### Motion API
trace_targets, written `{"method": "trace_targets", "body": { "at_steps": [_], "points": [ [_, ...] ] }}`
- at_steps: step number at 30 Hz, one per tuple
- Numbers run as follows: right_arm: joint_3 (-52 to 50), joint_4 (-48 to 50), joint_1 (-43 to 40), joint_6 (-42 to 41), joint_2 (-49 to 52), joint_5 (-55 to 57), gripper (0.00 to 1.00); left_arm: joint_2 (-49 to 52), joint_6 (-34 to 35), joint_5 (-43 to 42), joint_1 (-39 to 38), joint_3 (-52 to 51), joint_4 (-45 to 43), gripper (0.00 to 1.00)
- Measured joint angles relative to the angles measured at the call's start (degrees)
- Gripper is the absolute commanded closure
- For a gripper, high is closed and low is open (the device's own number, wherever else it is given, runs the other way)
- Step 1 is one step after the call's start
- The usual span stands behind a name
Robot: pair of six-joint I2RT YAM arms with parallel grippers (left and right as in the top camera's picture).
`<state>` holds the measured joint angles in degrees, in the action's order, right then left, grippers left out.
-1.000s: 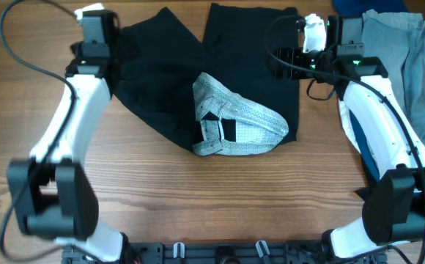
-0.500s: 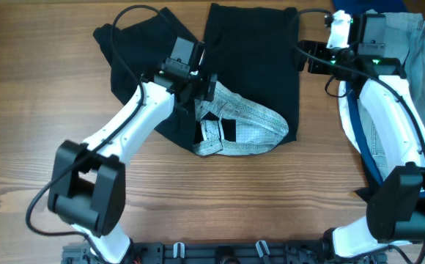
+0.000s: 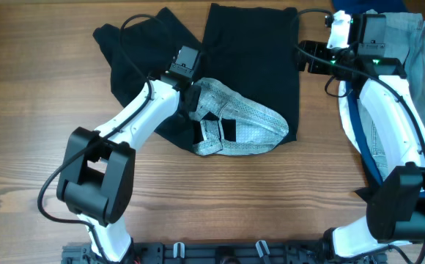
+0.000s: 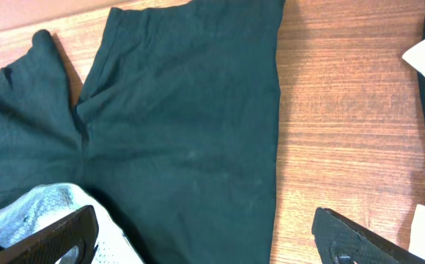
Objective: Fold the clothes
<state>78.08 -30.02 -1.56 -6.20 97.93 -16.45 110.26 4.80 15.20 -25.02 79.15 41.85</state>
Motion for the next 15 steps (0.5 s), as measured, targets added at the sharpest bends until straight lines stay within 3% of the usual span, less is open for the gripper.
{"method": "trace_targets", "body": {
  "at_steps": [3,6,9,12,15],
  "points": [
    [0.0,-3.26,0.0,-0.04,0.0,0.0,0.12,-2.25,1.75,-0.04,0.0,0.63,13.22,0.96],
    [-0.07,-15.15,0.0,0.0,0.0,-0.7,0.15,-11.19,4.98,-1.49,0.0,2.49,24.96,0.96],
    [-0.07,-26.05,1.14,1.86,0.02,-2.47,0.18,-18.25,8.11,-4.72,0.0,3.78,29.24,0.96],
    [-0.11,-31.12,4.46,3.61,0.02,-3.21,0.17,-19.17,9.53,-9.81,0.0,3.76,32.22,0.96],
    [-0.11,-30.67,7.3,4.59,0.02,-3.98,0.14,-19.08,11.56,-13.77,0.0,2.1,34.27,0.79]
  ]
}}
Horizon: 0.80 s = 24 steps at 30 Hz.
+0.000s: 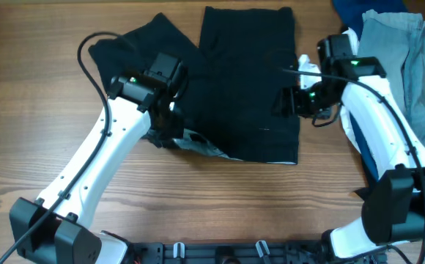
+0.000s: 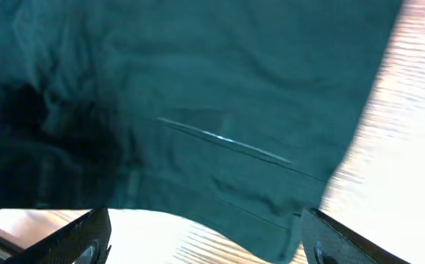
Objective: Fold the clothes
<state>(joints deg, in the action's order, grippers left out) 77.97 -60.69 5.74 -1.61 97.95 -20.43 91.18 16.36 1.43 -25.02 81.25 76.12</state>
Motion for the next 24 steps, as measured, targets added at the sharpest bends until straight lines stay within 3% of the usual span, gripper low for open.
{"method": "trace_targets", "body": {
  "at_steps": [1,4,5,8,12,20,24],
  "points": [
    [0.0,0.72,0.33,0.0,0.0,-0.15,0.13,0.0,0.92,-0.66,0.0,-1.29,0.63,0.66],
    [0.0,2.67,0.33,-0.04,0.0,-0.15,0.09,0.0,4.72,-1.88,0.0,-6.54,4.35,0.05],
    [0.0,3.1,0.33,-0.04,0.0,-0.15,0.09,0.0,5.9,-2.05,0.0,-7.48,4.85,0.0],
    [0.0,4.7,0.33,-0.33,0.0,-0.15,0.02,0.0,8.79,-2.43,0.0,-8.46,6.01,0.0],
    [0.0,8.02,0.35,-0.9,0.22,0.28,0.02,0.0,10.32,-1.38,0.85,-8.48,4.61,0.0],
    [0.0,16.57,4.79,-3.61,9.64,4.79,0.06,0.02,12.07,3.87,15.39,-8.83,-20.87,0.0],
    [0.0,15.54,8.11,-6.4,13.75,9.18,0.21,0.02,10.64,4.59,18.47,-8.85,-28.44,0.0]
  ]
}}
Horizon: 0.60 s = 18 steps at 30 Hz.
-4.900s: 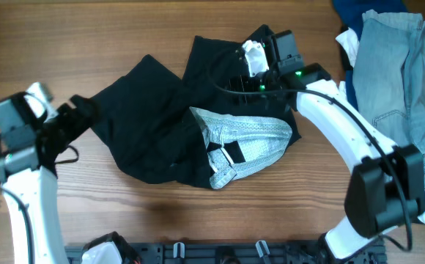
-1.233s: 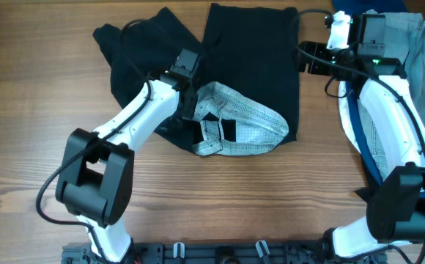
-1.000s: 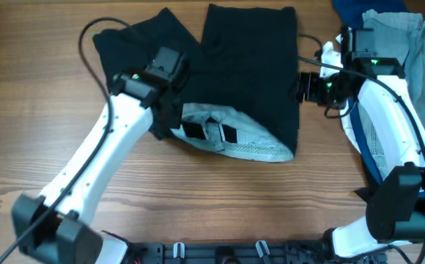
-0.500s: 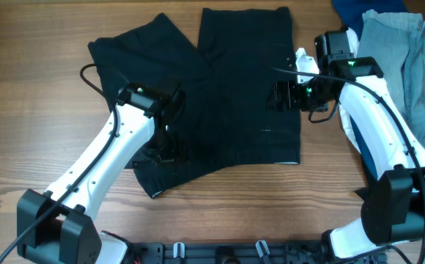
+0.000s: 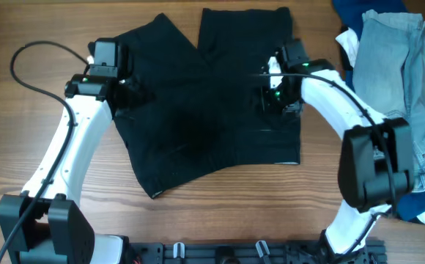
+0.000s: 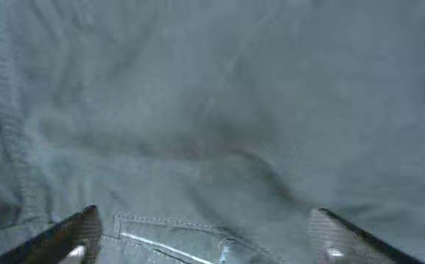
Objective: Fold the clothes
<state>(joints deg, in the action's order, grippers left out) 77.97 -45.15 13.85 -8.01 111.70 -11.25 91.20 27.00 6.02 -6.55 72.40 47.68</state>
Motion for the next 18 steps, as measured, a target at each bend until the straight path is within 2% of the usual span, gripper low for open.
{"method": "trace_targets", "body": {
  "at_steps": [6,12,15,16,18],
  "points": [
    [0.0,0.07,2.23,-4.63,4.46,6.01,0.2,0.02,-5.22,0.11,1.31,-0.04,-7.39,0.0],
    [0.28,0.48,1.14,-7.41,4.76,6.4,0.2,0.02,-9.46,0.13,4.57,-0.04,-9.42,0.0],
    [0.28,1.84,-3.26,-7.63,4.79,7.28,0.19,0.02,-11.69,0.09,5.22,-0.04,-11.23,0.0],
    [0.28,2.93,-5.95,-7.61,4.81,7.5,0.14,0.07,-12.26,0.07,5.22,-0.04,-11.85,0.0],
    [0.35,4.09,-10.91,-6.62,4.87,7.17,0.13,0.87,-13.22,-0.5,5.22,-0.04,-13.31,0.0]
  ]
}}
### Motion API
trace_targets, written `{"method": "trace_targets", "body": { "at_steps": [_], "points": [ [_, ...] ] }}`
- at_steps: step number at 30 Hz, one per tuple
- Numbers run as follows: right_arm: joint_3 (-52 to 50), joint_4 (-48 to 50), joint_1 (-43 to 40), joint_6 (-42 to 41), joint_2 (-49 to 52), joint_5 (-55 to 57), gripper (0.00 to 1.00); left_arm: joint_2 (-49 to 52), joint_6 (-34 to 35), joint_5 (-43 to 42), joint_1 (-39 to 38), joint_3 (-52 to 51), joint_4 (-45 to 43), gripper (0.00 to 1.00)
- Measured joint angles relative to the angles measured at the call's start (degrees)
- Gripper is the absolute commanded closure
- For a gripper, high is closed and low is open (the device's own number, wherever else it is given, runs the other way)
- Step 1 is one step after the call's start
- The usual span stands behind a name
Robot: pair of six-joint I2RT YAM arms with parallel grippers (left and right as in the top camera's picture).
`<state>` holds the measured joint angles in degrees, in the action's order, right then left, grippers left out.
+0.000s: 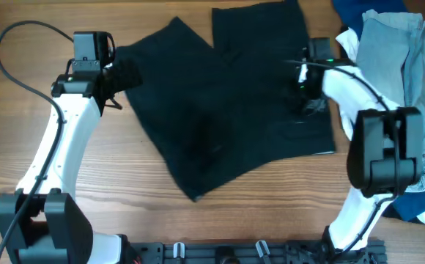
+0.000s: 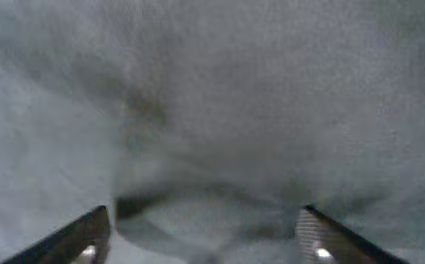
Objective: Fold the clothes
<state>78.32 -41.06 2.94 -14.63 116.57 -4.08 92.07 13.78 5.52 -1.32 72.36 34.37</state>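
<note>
Black shorts [image 1: 220,110] lie spread flat on the wooden table [image 1: 44,183], turned at a slant, one leg toward the front and one toward the right. My left gripper [image 1: 119,75] sits at the shorts' far left corner, where the cloth bunches between its fingers. My right gripper [image 1: 304,92] is low on the right leg. In the right wrist view, blurred dark fabric [image 2: 212,110] fills the frame and my right gripper [image 2: 205,246] stands open, its fingers [image 2: 88,235] wide apart against the cloth.
A pile of other clothes lies along the right edge: grey jeans [image 1: 392,51], a white piece [image 1: 344,40] and blue cloth [image 1: 421,209]. Bare wood shows left of and in front of the shorts.
The shorts have shifted right and turned further. My left gripper went up and left with the corner. My right gripper moved right along the right leg, still open on the cloth.
At first the shorts lay bunched with a grey-white lining showing, my left gripper on them and my right gripper off to the right. Then the lining was nearly hidden and my right gripper was over the right leg. Then the shorts lay spread flat, and now slanted.
</note>
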Motion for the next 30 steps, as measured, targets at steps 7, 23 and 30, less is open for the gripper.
{"method": "trace_targets", "body": {
  "at_steps": [7,23,30],
  "points": [
    [15.02,-13.31,-0.79,4.94,1.11,-4.52,0.02,16.04,-0.68,-4.61,0.0,0.0,-13.64,0.0],
    [23.12,-19.26,2.64,6.14,-3.13,-5.38,0.02,24.76,0.59,-2.69,0.68,0.26,-18.36,0.96],
    [23.12,-17.66,4.92,7.45,-3.13,-5.35,0.02,22.45,6.99,1.25,10.82,1.42,4.07,0.96]
  ]
}}
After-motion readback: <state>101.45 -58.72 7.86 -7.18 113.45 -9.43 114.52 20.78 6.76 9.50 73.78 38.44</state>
